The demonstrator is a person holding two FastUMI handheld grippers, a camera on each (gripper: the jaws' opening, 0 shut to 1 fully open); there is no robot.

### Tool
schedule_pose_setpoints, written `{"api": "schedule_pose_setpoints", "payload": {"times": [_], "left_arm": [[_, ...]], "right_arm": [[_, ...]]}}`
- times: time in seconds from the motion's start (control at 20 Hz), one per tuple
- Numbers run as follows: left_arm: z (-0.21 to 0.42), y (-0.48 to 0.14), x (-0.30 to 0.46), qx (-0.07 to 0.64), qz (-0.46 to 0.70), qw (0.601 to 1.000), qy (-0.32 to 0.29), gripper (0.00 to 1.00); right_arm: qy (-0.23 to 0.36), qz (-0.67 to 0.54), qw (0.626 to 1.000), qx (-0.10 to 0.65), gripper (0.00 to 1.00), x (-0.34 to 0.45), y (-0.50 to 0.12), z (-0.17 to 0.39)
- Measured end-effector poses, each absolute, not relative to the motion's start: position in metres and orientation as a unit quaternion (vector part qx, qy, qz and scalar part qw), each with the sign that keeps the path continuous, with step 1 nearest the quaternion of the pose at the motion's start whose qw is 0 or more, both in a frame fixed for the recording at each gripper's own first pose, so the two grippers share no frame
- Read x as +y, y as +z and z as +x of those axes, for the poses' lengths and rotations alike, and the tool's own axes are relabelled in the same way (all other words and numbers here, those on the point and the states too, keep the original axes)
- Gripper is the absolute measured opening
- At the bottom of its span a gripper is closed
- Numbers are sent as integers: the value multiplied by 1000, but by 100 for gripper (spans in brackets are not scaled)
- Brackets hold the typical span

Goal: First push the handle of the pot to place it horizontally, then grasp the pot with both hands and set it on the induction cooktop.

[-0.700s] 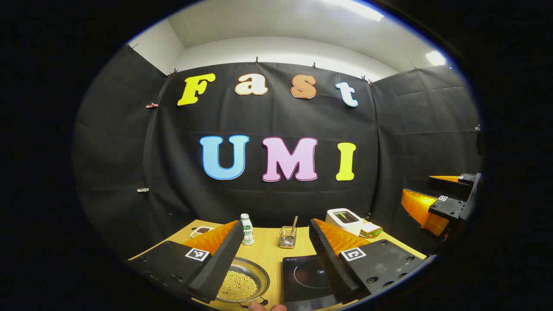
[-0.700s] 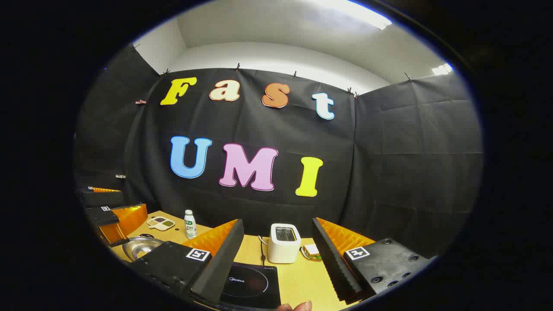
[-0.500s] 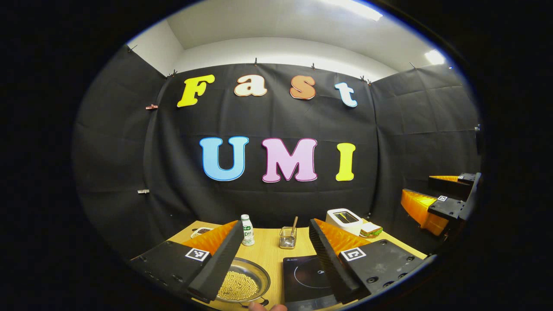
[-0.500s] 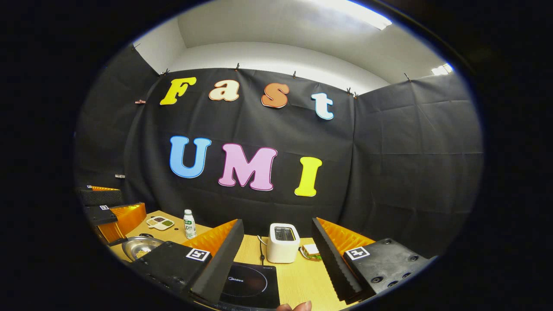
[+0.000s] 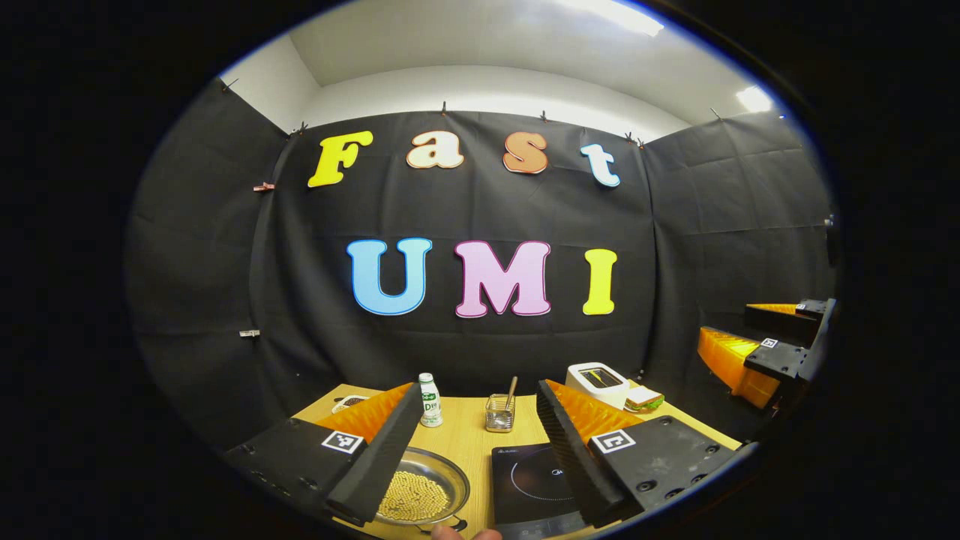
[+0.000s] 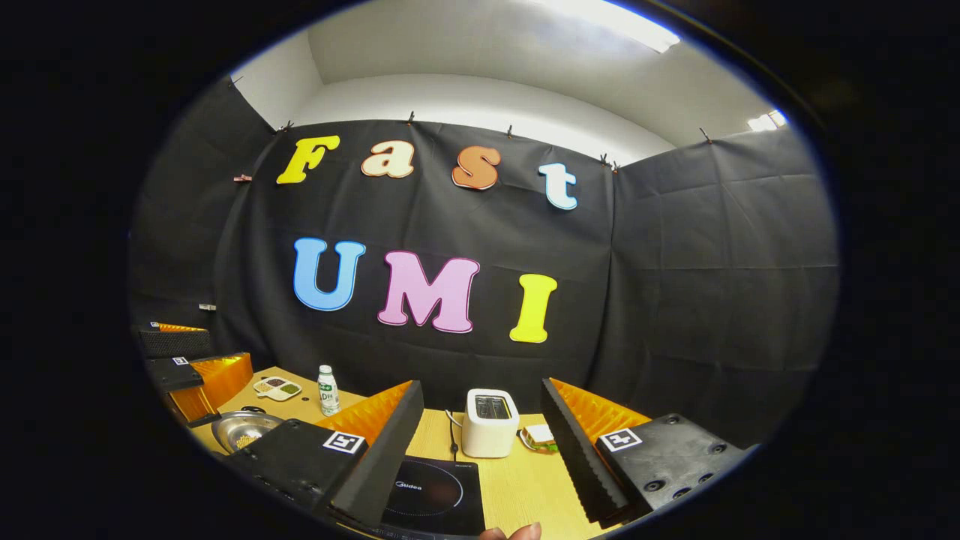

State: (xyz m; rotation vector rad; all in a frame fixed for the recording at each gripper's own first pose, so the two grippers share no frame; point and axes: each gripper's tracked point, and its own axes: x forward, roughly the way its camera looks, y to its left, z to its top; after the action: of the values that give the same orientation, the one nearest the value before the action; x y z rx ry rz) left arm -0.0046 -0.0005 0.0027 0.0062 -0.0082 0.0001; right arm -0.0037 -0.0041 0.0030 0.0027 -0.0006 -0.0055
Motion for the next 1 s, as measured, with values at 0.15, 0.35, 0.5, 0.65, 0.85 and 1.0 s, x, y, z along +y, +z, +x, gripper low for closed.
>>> {"api": "schedule_pose_setpoints", "payload": {"times": [0.15,0.35,0.5,0.65,0.85,1.0], "left_arm": [[-6,4,-2,-5,2,1000,-2,95],[-10,8,-5,-10,0,1000,-14,92],[-14,13,-5,-17,-2,1000,-22,54],[-19,12,-1,-11,9,1000,-27,18],[-21,-10,1,27,25,998,-48,5],[-25,-38,12,72,27,995,-58,5]], "right_arm": [[-2,1,1000,0,97,-4,4,-5],[-4,1,1000,1,97,-6,3,-7],[-3,-2,1000,1,97,-6,3,-8],[-2,-7,1000,1,97,-6,3,-7],[1,-5,1000,3,97,-2,2,-4],[2,-6,1000,4,97,2,1,-2]]}}
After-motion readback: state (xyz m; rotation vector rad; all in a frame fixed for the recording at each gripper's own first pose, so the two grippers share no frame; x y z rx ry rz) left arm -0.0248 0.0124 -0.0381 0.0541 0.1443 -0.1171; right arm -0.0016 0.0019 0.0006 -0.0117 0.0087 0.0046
